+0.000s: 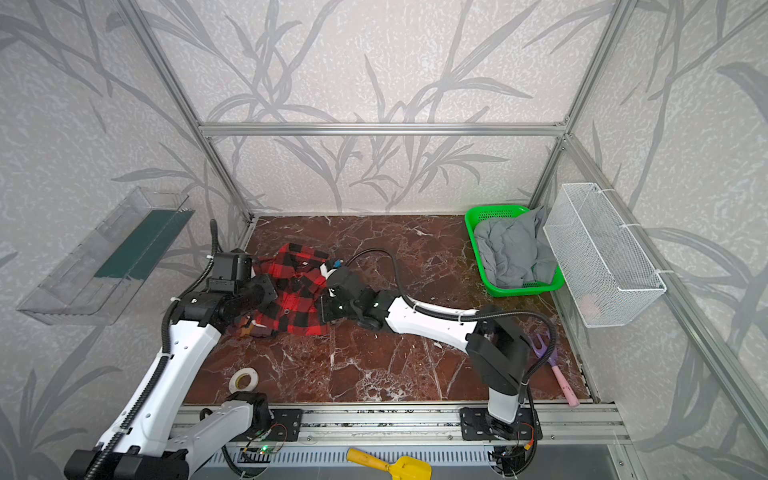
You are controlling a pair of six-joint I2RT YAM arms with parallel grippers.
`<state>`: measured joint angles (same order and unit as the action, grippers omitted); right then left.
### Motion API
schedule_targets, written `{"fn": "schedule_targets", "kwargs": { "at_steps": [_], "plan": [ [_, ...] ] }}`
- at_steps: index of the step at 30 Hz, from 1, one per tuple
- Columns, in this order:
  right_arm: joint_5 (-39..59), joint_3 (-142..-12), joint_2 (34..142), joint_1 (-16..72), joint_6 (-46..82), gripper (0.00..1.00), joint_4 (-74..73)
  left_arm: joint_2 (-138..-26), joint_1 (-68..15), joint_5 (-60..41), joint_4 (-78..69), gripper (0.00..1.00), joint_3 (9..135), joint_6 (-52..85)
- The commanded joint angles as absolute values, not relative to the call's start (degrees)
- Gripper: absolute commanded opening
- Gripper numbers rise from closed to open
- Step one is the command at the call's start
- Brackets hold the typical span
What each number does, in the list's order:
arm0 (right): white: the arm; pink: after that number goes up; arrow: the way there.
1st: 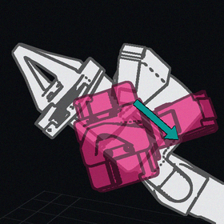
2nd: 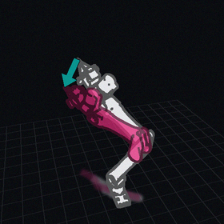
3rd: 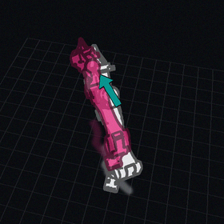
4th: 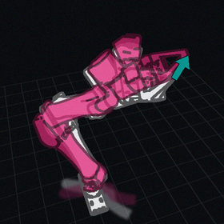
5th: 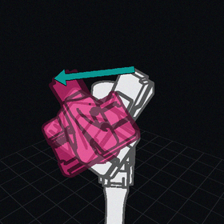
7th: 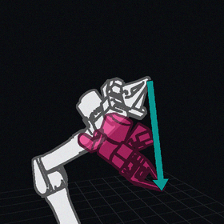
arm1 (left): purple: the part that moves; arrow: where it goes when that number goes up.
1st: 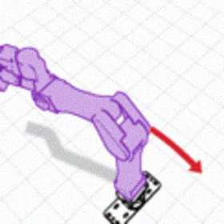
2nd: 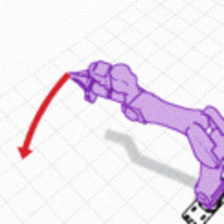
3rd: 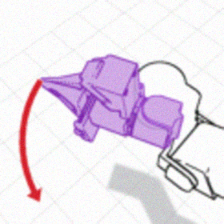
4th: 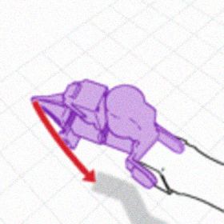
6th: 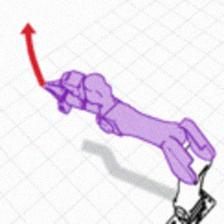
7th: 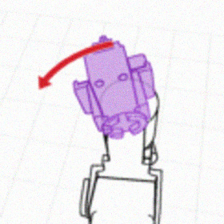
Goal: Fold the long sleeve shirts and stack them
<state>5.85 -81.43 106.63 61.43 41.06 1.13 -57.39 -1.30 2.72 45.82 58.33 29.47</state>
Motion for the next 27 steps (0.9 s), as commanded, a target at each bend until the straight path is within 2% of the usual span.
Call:
{"fn": "schedule_targets", "kwargs": {
  "at_steps": [1,10,18,27],
  "plan": [
    [5.15,-87.18,111.32,63.49,41.98,0.0,-1.39,-55.51,2.42,8.93,42.9,0.0,58.34,28.97],
    [1.61,-95.15,122.09,66.66,43.79,0.0,-10.1,-57.43,7.4,18.14,36.24,0.0,52.06,29.72],
    [3.19,-104.69,131.13,67.66,45.75,0.0,-11.78,-66.2,11.78,18.79,30.18,0.0,51.82,31.48],
    [4.45,-116.33,139.43,68.07,44.39,0.0,-9.36,-73.92,18.28,15.17,27.41,0.0,53.78,33.67]
  ]
}}
